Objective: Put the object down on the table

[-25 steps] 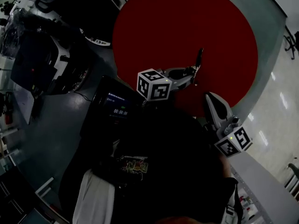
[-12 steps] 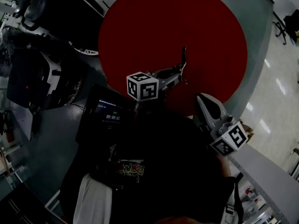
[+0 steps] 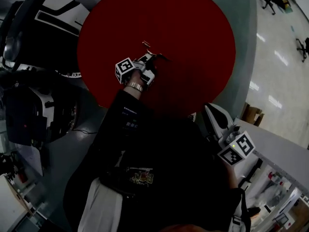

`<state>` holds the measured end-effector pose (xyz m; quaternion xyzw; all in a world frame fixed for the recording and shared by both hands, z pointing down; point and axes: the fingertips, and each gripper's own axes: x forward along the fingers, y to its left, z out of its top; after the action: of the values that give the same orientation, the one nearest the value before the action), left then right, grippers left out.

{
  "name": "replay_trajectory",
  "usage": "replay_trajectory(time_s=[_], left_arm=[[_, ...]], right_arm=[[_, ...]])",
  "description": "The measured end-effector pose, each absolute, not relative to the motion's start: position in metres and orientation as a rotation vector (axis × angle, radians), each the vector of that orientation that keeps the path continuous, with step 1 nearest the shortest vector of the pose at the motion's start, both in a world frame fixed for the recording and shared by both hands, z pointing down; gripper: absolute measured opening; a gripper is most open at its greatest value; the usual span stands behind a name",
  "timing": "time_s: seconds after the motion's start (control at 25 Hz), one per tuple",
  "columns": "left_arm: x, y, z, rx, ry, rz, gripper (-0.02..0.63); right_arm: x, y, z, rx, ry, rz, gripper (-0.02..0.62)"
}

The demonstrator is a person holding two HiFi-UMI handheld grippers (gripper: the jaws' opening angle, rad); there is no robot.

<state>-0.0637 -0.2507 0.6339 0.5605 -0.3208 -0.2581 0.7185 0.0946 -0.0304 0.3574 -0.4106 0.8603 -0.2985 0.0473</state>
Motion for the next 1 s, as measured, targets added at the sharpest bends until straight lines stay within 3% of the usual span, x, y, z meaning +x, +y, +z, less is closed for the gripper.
replay_trajectory(time_s=[0.32,0.4,0.48,0.72,0.84,1.0], left_arm=[[-0.064,-0.283,0.679,1.038,-0.790,-0.659,0.109],[-0.062,-0.282,0.680,1.005,-0.782,-0.691,0.174],[-0.063,-0.278,0.683,0.998,-0.787,-0.685,0.175],[-0.085,-0.236,0.689,1.074,-0.821,-0.586,0.111],[-0.087,-0.197,0.681,1.134,-0.770,-0.508,0.013],[-0.068,-0.139,0.670,1.503,-0.752,-0.137,0.014]], right_arm=[[0.120,-0.026,0.365,-1.343,2.581,-0.942,0.003],[0.120,-0.026,0.365,-1.344,2.585,-0.946,0.003],[0.120,-0.026,0.366,-1.340,2.592,-0.955,0.003],[0.100,-0.033,0.366,-1.247,2.642,-0.947,0.003],[0.081,-0.037,0.369,-1.171,2.669,-0.957,0.003],[0.058,-0.041,0.370,-1.067,2.716,-0.955,0.003]])
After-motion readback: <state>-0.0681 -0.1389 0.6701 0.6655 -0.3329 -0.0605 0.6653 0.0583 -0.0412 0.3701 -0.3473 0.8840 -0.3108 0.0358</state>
